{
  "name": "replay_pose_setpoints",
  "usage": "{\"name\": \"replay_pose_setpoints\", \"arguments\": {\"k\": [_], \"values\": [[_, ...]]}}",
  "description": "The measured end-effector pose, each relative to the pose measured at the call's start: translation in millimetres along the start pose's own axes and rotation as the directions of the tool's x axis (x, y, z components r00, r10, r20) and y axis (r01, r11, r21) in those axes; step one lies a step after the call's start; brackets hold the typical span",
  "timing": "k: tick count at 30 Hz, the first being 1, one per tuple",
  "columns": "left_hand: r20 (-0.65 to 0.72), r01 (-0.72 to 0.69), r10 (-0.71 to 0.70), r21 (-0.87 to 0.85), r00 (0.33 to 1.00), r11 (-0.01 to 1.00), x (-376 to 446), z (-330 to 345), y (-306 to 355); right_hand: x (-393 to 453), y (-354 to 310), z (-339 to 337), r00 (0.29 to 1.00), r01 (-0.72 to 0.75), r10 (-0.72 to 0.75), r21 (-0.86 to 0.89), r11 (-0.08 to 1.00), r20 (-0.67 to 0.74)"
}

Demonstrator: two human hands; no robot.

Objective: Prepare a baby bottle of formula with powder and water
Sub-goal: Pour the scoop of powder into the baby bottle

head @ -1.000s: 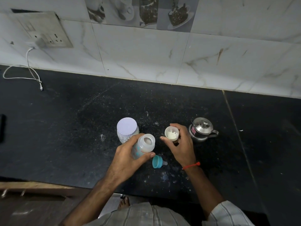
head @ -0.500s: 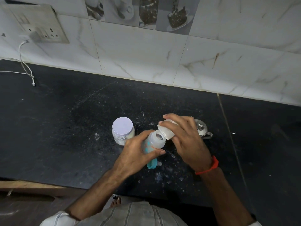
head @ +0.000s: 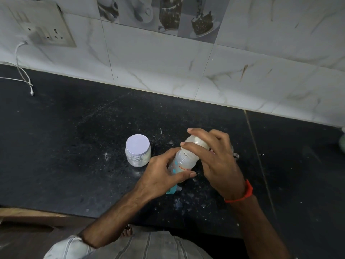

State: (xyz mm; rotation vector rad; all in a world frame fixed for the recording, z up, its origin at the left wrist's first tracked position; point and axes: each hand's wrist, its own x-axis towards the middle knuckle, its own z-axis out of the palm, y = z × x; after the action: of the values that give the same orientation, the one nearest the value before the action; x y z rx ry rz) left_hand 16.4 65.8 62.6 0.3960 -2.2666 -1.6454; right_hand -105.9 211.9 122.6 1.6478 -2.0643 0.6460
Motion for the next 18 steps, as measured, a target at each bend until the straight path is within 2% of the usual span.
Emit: {"name": "replay_pose_setpoints", "arguments": {"k": [7, 14, 18], "values": [[-0.002, -0.009, 0.009, -0.021, 1.000, 1.000, 0.4, -1.6, 1.0, 3.0, -3.2, -1.0, 0.999, -0.010, 0.011, 0.010, 1.000, -0.050], [0.001, -0.006, 0.006, -0.020, 1.000, 1.000, 0.0, -2.6, -2.4, 1.5, -4.2, 4.3, 0.999, -0.038, 0.038, 0.051, 0.998, -0.002], [-0.006, -0.002, 0.002, -0.010, 1.000, 1.000, -0.4, -3.6, -5.1, 1.3, -1.9, 5.3, 0.989, -0.148, 0.146, 0.135, 0.980, 0.021]]}}
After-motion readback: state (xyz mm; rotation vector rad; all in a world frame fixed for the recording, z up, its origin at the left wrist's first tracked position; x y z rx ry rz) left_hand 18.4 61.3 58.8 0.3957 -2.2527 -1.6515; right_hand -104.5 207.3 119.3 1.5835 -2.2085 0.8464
